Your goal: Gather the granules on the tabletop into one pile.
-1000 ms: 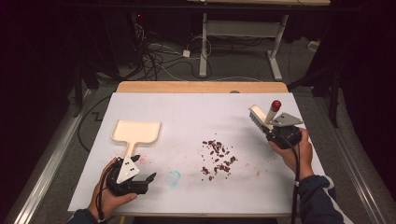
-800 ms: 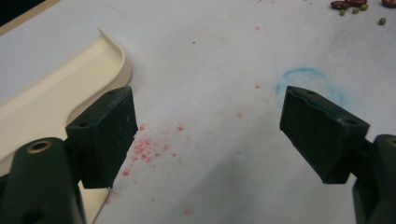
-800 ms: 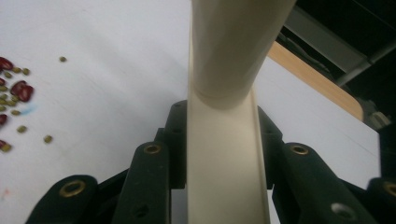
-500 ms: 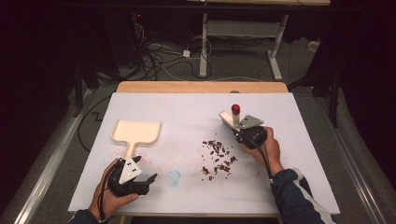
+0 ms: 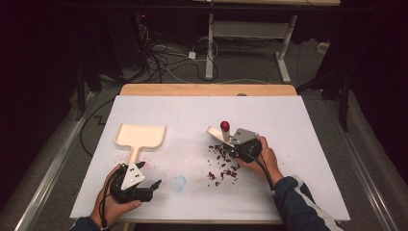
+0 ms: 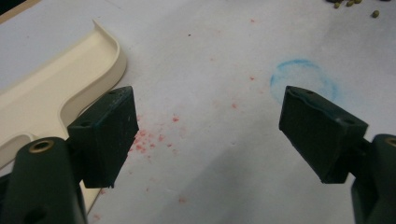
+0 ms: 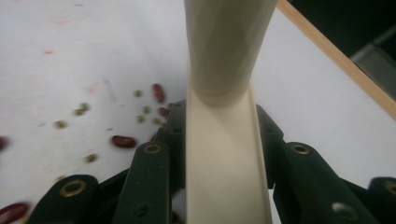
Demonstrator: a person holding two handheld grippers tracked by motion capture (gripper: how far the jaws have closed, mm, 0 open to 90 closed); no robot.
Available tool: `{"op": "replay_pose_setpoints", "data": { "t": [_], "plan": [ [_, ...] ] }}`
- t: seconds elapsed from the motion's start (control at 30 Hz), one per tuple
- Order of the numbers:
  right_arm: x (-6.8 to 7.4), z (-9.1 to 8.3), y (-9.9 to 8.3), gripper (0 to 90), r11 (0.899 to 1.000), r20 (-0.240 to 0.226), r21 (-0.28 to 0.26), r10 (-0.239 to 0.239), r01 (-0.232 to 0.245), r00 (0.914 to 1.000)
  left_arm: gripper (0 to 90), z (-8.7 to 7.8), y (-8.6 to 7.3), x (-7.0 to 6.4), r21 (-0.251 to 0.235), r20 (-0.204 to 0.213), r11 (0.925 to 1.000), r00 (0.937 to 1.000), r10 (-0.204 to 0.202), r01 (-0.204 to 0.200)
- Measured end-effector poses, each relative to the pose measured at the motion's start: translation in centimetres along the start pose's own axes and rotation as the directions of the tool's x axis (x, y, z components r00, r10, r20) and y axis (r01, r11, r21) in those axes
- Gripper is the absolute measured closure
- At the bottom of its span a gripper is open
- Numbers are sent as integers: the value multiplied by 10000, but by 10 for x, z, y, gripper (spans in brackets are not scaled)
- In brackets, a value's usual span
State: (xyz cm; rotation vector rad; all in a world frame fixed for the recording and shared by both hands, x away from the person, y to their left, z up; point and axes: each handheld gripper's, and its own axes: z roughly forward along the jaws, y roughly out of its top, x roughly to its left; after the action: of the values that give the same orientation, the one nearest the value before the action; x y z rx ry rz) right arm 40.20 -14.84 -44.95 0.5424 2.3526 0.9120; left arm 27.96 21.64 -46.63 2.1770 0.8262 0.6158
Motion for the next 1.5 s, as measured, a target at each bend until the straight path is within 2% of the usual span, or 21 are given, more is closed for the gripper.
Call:
{"op": "replay_pose_setpoints", "data": {
  "t": [0.03, 0.17, 0.23, 0.37, 0.4, 0.47, 0.53, 0.67, 0.8, 0.83, 0.9, 0.93, 1.03, 1.07, 1.17, 1.2, 1.23, 1.27, 1.3, 1.4, 1.5],
  "plan": [
    [4, -4, -2, 676, 9995, -323, -91, -300, 298, 9990, 190, 0, 0, 0, 7, 12, 10000, 10000, 9, -9],
    [9, -12, -4, 676, 9985, -758, -242, -500, 482, 9959, 190, 0, 0, 0, 4, 75, 10000, 10000, 18, -18],
    [12, -20, -7, 676, 9962, -1181, -397, -812, 770, 9897, 190, -1, 0, 0, 10, 96, 10000, 10000, 16, -16],
    [16, -26, -8, 676, 9941, -1414, -416, -1049, 999, 9844, 190, -1, 0, 0, 26, 120, 10000, 9999, 37, -37],
    [17, -30, -9, 676, 9928, -1233, -411, -1171, 1128, 9854, 190, -1, 0, -1, 33, 119, 10000, 9999, 37, -38],
    [17, -32, -9, 677, 9925, -1100, -452, -1178, 1135, 9869, 190, -1, 0, -1, 36, 122, 10000, 9999, 38, -39],
    [11, -36, -8, 679, 9927, -686, -673, -1049, 1003, 9921, 190, -1, 0, -1, 32, 104, 10000, 9999, 45, -45],
    [7, -46, -4, 678, 9918, -540, -969, -891, 836, 9946, 190, -2, 0, 0, 6, 77, 10000, 10000, 32, -32],
    [6, -65, 3, 678, 9881, -690, -1407, -726, 623, 9950, 190, -3, 0, 0, -11, 35, 10000, 10000, 8, -8],
    [7, -70, 5, 678, 9869, -829, -1514, -693, 562, 9941, 190, -3, 0, 0, 1, 20, 10000, 10000, 20, -20],
    [15, -84, 9, 678, 9833, -1573, -1782, -645, 359, 9855, 190, -4, -1, 1, -28, -18, 10000, 10000, -24, 24],
    [15, -84, 9, 678, 9833, -1573, -1782, -645, 359, 9855, 190, -5, -1, 1, -37, -23, 10000, 10000, -50, 50],
    [32, -93, 10, 678, 9845, -2734, -1751, -535, 50, 9604, 190, -6, -1, 2, -43, -53, 10000, 10000, -60, 60],
    [32, -93, 10, 678, 9845, -2734, -1751, -535, 50, 9604, 190, -6, -1, 2, -43, -62, 10000, 10000, -65, 65],
    [47, -90, 7, 678, 9880, -3800, -1524, -350, -252, 9243, 190, -6, -1, 2, -28, -67, 10000, 10000, -57, 57],
    [56, -87, 5, 678, 9906, -4256, -1356, -421, -177, 9039, 190, -6, -1, 2, -27, -56, 10000, 10000, -62, 62],
    [56, -87, 5, 678, 9906, -4256, -1356, -421, -177, 9039, 190, -6, -1, 2, -26, -46, 10000, 10000, -60, 60],
    [59, -85, 5, 678, 9913, -4456, -1294, -381, -223, 8944, 190, -5, -1, 2, -19, -37, 10000, 10000, -58, 58],
    [63, -79, 4, 678, 9925, -4854, -1157, -218, -395, 8740, 190, -5, -1, 2, -14, -34, 10000, 10000, -61, 61],
    [66, -73, 2, 678, 9949, -4987, -927, -126, -389, 8667, 190, -5, -2, 2, -32, -9, 10000, 10000, -89, 89],
    [66, -64, -1, 678, 9973, -5001, -582, 103, -455, 8659, 190, -5, -2, 3, 20, 15, 10000, 10000, -31, 31]
  ]
}}
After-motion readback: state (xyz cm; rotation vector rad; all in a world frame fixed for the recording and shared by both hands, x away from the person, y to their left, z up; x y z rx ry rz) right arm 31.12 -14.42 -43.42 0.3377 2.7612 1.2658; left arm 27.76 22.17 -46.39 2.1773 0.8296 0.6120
